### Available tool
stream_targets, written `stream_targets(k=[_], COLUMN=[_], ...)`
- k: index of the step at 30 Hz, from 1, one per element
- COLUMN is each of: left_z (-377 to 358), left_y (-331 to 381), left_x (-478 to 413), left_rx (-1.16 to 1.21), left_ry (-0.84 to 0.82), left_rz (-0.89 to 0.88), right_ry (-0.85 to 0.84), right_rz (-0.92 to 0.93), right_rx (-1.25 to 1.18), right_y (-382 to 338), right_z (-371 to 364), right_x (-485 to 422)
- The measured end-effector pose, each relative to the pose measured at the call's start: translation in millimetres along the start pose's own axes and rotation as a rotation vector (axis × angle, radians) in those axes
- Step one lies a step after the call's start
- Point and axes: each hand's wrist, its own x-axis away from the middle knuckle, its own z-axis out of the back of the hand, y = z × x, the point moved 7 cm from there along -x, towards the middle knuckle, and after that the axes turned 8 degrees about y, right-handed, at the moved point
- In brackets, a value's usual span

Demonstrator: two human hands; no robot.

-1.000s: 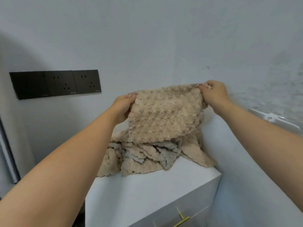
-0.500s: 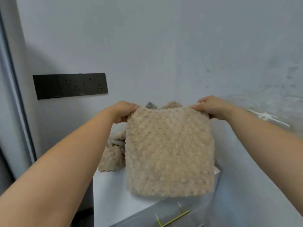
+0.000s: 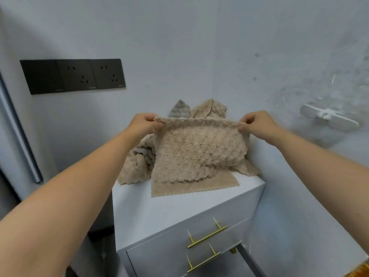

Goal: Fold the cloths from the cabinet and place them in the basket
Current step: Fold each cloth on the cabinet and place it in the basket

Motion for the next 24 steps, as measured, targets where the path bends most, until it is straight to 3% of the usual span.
stream_targets(k=[6, 11, 14, 16, 18, 21, 24], left_z=[3, 15, 7, 2, 0, 10, 32], left_y=[-12, 7, 24, 32, 35, 57, 116], left_x=[22, 14, 15, 11, 2, -20, -45], left_rx=[-0.038, 0.093, 0.228, 0.245, 0.070, -0.299, -0.177], left_ry=[-0.303, -0.231, -0.409, -0.471, -0.403, -0.119, 0.269], left_rz=[0.058, 0.074, 0.138, 0.192, 0.199, 0.083, -0.119], right_ry=[-0.171, -0.211, -0.404, -0.447, -0.376, -0.189, 0.141], right_rz=[-0.082, -0.211, -0.246, -0.261, -0.250, -0.136, 0.057], right_rx=[-0.046, -0.460, -0.537, -0.525, -0.318, 0.091, 0.008], right_y=[19, 6, -17, -27, -28, -43, -98], right_z=[-11, -3, 1, 6, 12, 28, 61], right_x=[24, 16, 15, 5, -11, -30, -53])
